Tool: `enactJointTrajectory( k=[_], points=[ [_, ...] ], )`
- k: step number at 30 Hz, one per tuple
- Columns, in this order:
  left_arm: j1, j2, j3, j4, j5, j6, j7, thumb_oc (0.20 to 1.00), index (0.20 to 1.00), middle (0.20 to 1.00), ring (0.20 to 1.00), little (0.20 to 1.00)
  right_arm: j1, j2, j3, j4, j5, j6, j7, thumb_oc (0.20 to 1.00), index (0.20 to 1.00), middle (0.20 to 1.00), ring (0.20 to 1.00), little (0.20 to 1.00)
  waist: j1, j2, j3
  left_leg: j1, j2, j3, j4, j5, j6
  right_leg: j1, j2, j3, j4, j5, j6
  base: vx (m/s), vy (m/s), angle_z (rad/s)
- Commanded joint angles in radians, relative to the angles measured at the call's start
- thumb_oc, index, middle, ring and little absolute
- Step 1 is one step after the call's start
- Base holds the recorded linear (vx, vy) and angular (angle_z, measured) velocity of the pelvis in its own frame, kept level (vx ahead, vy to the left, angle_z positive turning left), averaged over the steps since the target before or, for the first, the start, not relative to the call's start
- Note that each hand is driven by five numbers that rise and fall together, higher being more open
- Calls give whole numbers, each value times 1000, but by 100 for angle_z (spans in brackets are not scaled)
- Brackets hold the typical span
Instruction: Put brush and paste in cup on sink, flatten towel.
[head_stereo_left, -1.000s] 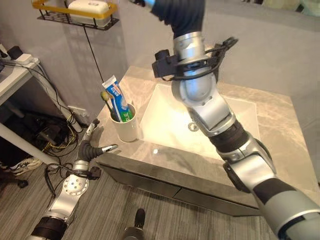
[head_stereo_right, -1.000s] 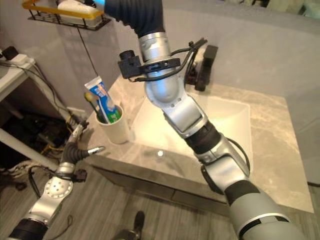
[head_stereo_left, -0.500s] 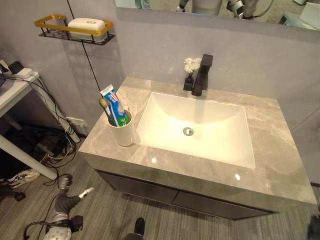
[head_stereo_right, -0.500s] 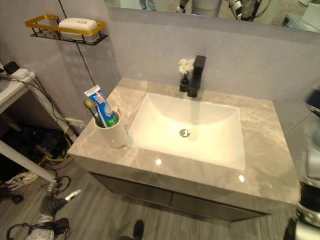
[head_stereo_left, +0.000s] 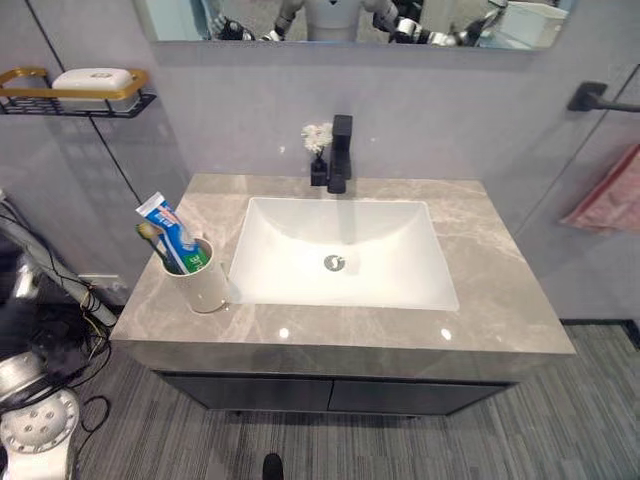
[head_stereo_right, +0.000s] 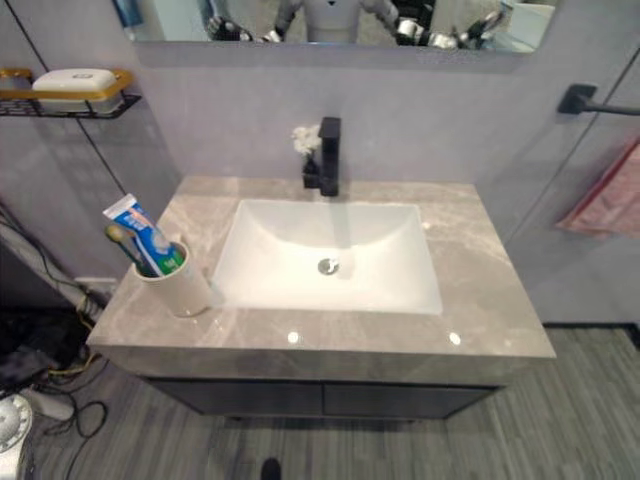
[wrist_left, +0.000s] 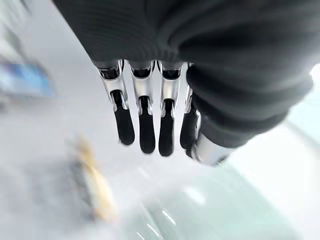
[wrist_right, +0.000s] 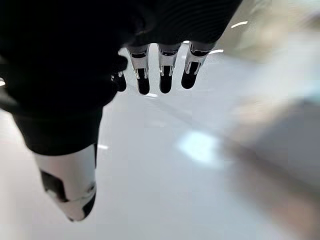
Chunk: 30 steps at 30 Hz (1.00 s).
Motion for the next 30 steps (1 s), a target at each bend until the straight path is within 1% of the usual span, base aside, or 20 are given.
enactJointTrajectory(
  k=[1, 2, 4, 5, 6, 7, 8, 10, 11, 12, 13, 15, 16, 17, 19, 21, 25, 27, 29, 30],
  points=[
    [-52, 27, 36, -70, 29, -92, -32, 200, 200, 200, 200, 200, -74, 0, 115, 89, 84, -30, 132, 1000, 1000, 1000, 1000, 1000, 25, 12, 2, 48, 55, -26, 10, -93, -43, -58, -20, -15, 4, 83, 22, -51, -42, -9],
    [-73, 38, 33, -77, 28, -98, -36, 200, 200, 200, 200, 200, -86, 40, 195, 148, 84, -23, 192, 1000, 1000, 1000, 1000, 1000, 25, 15, 7, 47, 56, -23, 10, -90, -46, -60, -18, -14, 4, 82, 20, -42, -37, -4],
    [-87, 50, 42, -76, 32, -100, -34, 200, 200, 200, 200, 200, -92, 69, 234, 182, 93, -25, 230, 1000, 1000, 1000, 1000, 1000, 21, 14, 11, 42, 58, -21, 10, -81, -47, -65, -17, -12, 4, 87, 17, -50, -36, -3],
    [-114, 54, 39, -86, 18, -105, -42, 200, 200, 200, 200, 200, -110, 132, 330, 281, 87, 1, 302, 1000, 1000, 1000, 1000, 1000, 25, 13, 16, 41, 60, -23, 10, -78, -51, -62, -14, -17, 4, 83, 13, -30, -47, -1],
    [-132, 51, 29, -93, 4, -108, -54, 200, 200, 200, 200, 200, -113, 165, 379, 303, 75, 10, 347, 1000, 1000, 1000, 1000, 1000, 27, 15, 17, 40, 60, -23, 10, -75, -53, -63, -13, -18, 4, 83, 11, -28, -58, 2],
    [-143, 42, 18, -102, -11, -108, -72, 200, 200, 200, 200, 200, -114, 194, 411, 330, 73, 20, 377, 1000, 1000, 1000, 1000, 1000, 25, 13, 17, 38, 61, -24, 10, -74, -54, -64, -11, -20, 4, 83, 9, -11, -29, 6],
    [-143, 43, 19, -102, -13, -107, -74, 200, 200, 200, 200, 200, -115, 194, 412, 333, 74, 19, 378, 1000, 1000, 1000, 1000, 1000, 24, 12, 17, 38, 61, -25, 10, -73, -54, -64, -11, -21, 4, 82, 9, -2, -39, 11],
    [-168, 31, -59, -149, -105, -100, -197, 200, 200, 200, 200, 200, -139, 270, 511, 401, 85, 46, 478, 1000, 1000, 1000, 1000, 1000, 29, 14, 20, 42, 64, -26, 10, -78, -58, -56, -9, -24, 4, 75, 6, 5, -41, 7],
    [-169, 32, -57, -149, -109, -100, -201, 200, 200, 200, 200, 200, -140, 270, 512, 402, 86, 45, 479, 1000, 1000, 1000, 1000, 1000, 29, 13, 20, 39, 64, -26, 10, -73, -57, -59, -10, -23, 4, 79, 5, -15, -29, 6],
    [-172, 56, -110, -180, -155, -83, -298, 200, 200, 200, 200, 200, -157, 316, 599, 402, 46, 56, 545, 1000, 1000, 1000, 1000, 1000, 33, 17, 22, 37, 64, -27, 10, -70, -58, -60, -9, -26, 4, 80, 2, -20, -28, 5],
    [-161, 71, -139, -180, -180, -65, -349, 200, 200, 200, 200, 200, -161, 344, 658, 376, 3, 52, 570, 1000, 1000, 1000, 1000, 1000, 33, 17, 26, 43, 65, -26, 10, -74, -60, -55, -8, -24, 4, 76, 2, 0, 0, 0],
    [-148, 88, -155, -180, -187, -54, -380, 200, 200, 200, 200, 200, -157, 354, 690, 361, -27, 54, 591, 1000, 1000, 1000, 1000, 1000, 33, 16, 26, 39, 65, -25, 10, -67, -59, -60, -8, -24, 4, 81, 1, 0, 0, 0],
    [-123, 131, -169, -183, -158, -38, -414, 200, 200, 200, 200, 200, -162, 363, 744, 330, -84, 51, 606, 1000, 1000, 1000, 1000, 1000, 35, 18, 29, 41, 66, -24, 10, -67, -60, -58, -8, -22, 4, 81, 1, 0, 0, 0],
    [-69, 213, -158, -164, -163, -41, -470, 200, 200, 200, 200, 200, -168, 356, 804, 288, -156, 47, 635, 1000, 1000, 1000, 1000, 1000, 40, 22, 31, 41, 65, -23, 10, -63, -62, -59, -8, -19, 4, 84, 1, -10, -2, -3],
    [-31, 265, -153, -164, -225, -22, -529, 200, 200, 200, 200, 200, -170, 351, 882, 224, -225, 33, 665, 1000, 1000, 1000, 1000, 1000, 42, 24, 31, 39, 65, -21, 10, -60, -64, -62, -8, -18, 4, 86, 2, -8, -2, -2],
    [1, 316, -169, -151, -307, 8, -611, 200, 200, 200, 200, 200, -178, 338, 911, 202, -248, 33, 697, 1000, 1000, 1000, 1000, 1000, 45, 25, 31, 37, 62, -22, 10, -55, -65, -64, -7, -20, 4, 87, 2, 0, 0, 0],
    [19, 362, -202, -121, -379, 43, -666, 200, 200, 200, 200, 200, -208, 305, 960, 170, -311, 33, 701, 1000, 1000, 1000, 1000, 1000, 52, 27, 39, 31, 59, -22, 10, -50, -66, -70, -9, -22, 4, 94, 3, 0, 0, 0],
    [77, 430, -217, -82, -457, 88, -731, 200, 200, 200, 200, 200, -218, 270, 983, 125, -340, 32, 714, 1000, 1000, 1000, 1000, 1000, 59, 32, 56, 17, 54, -26, 10, -41, -64, -85, -10, -20, 4, 103, 7, -54, 6, 1],
    [98, 450, -208, -80, -474, 96, -746, 200, 200, 200, 200, 200, -221, 269, 988, 125, -342, 33, 722, 1000, 1000, 1000, 1000, 1000, 63, 33, 61, 11, 52, -28, 10, -39, -64, -89, -11, -22, 4, 105, 7, -38, 2, -1],
    [123, 474, -219, -69, -515, 119, -776, 200, 200, 200, 200, 200, -228, 268, 1007, 118, -350, 31, 732, 1000, 1000, 1000, 1000, 1000, 69, 35, 72, -2, 49, -32, 10, -33, -65, -98, -15, -26, 4, 109, 10, -35, 2, -1]
  ],
)
